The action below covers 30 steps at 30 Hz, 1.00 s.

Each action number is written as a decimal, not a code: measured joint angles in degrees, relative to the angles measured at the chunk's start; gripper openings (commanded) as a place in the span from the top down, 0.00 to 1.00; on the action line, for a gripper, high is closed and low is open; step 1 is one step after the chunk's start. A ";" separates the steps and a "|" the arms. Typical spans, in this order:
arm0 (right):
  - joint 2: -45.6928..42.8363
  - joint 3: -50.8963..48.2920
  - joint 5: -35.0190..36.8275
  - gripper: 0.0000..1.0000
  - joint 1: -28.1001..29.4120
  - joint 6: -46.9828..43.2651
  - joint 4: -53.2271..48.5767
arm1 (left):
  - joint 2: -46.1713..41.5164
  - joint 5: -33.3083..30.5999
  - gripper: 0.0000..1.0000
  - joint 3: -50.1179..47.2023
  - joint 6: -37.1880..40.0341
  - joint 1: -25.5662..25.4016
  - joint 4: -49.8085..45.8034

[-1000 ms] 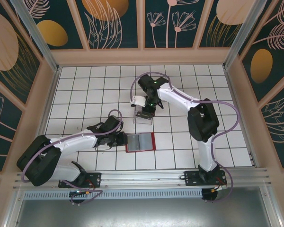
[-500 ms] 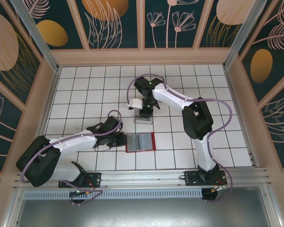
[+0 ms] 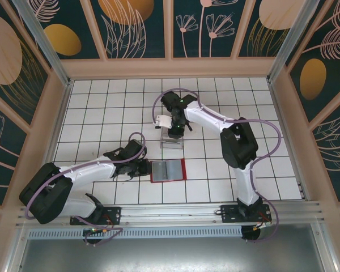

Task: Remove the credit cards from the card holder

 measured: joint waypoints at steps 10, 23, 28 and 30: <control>-4.79 -4.68 -1.68 0.48 3.34 2.51 3.30 | -0.02 0.02 0.79 0.00 0.00 0.00 -0.02; -4.76 -7.02 3.15 0.51 3.82 4.15 7.26 | 0.00 0.00 0.80 0.00 0.00 0.00 -0.02; -4.76 -7.02 5.70 0.52 3.67 4.20 9.18 | 0.00 0.02 0.79 0.00 0.00 0.00 0.00; -4.76 -7.02 6.27 0.51 3.63 4.20 9.64 | 0.00 0.00 0.79 0.00 0.00 0.00 0.00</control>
